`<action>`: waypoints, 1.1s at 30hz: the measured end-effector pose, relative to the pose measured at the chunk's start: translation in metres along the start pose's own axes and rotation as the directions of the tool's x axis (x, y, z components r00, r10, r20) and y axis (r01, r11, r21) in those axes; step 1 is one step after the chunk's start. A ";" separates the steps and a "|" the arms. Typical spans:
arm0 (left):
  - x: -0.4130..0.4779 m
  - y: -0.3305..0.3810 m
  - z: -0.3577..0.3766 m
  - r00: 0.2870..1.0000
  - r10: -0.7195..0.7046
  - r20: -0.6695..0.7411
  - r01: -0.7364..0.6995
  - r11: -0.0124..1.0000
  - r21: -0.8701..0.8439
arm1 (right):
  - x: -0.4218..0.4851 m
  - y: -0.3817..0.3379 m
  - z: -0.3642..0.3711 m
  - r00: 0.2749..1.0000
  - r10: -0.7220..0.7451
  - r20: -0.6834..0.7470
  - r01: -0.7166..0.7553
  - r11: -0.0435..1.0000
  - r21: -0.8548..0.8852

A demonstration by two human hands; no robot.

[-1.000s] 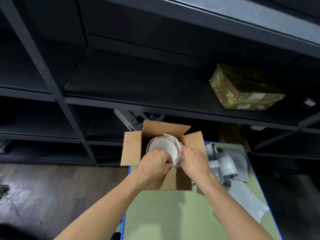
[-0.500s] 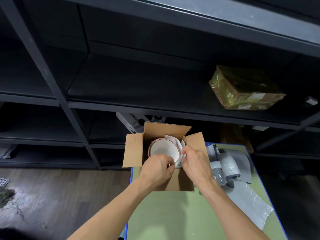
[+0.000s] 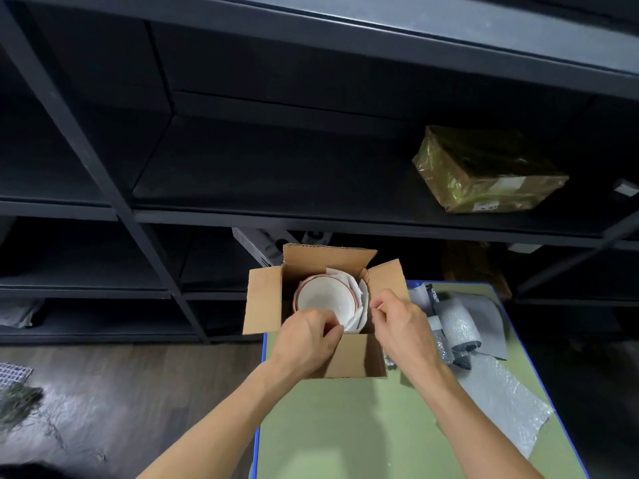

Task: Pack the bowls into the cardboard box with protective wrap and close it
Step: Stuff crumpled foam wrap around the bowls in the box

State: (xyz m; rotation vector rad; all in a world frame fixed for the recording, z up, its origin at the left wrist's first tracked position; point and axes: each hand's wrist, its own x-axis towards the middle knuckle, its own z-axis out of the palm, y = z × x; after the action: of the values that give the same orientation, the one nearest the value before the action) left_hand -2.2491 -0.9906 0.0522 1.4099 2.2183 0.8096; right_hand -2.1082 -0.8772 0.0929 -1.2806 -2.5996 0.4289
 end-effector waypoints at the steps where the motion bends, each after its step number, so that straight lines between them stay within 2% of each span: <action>1: -0.001 0.000 0.000 1.000 0.007 -0.022 -0.007 1.000 -0.010 | -0.002 0.002 -0.001 1.000 0.005 0.013 -0.005 1.000 0.024; 7: -0.002 0.009 0.012 0.996 0.015 -0.082 -0.014 1.000 0.014 | -0.016 0.009 0.006 0.995 -0.019 0.093 0.006 0.990 0.141; 12: 0.006 0.019 0.012 0.996 -0.074 -0.051 0.078 0.994 0.077 | -0.018 0.012 0.015 0.994 -0.049 0.098 0.035 0.990 0.137; 18: -0.010 0.018 0.013 0.988 -0.059 -0.141 0.065 0.997 0.040 | -0.032 0.033 0.002 0.993 -0.105 0.059 0.083 0.949 0.305; 22: -0.022 0.037 0.015 0.980 -0.016 -0.196 0.034 0.996 0.085 | -0.042 0.056 -0.008 0.988 -0.128 0.088 0.093 0.941 0.325; 27: -0.026 0.073 0.040 0.991 0.118 -0.067 -0.118 0.993 -0.006 | -0.056 0.085 -0.014 0.985 -0.132 0.115 0.096 0.956 0.277; 33: -0.034 0.110 0.096 0.974 0.215 0.076 -0.213 0.976 -0.034 | -0.086 0.144 -0.012 0.978 0.011 0.208 -0.059 0.972 0.226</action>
State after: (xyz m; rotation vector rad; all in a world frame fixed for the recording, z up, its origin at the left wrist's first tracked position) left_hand -2.1023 -0.9609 0.0518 1.6602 2.0139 0.8329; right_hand -1.9471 -0.8602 0.0490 -1.2633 -2.5939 0.8871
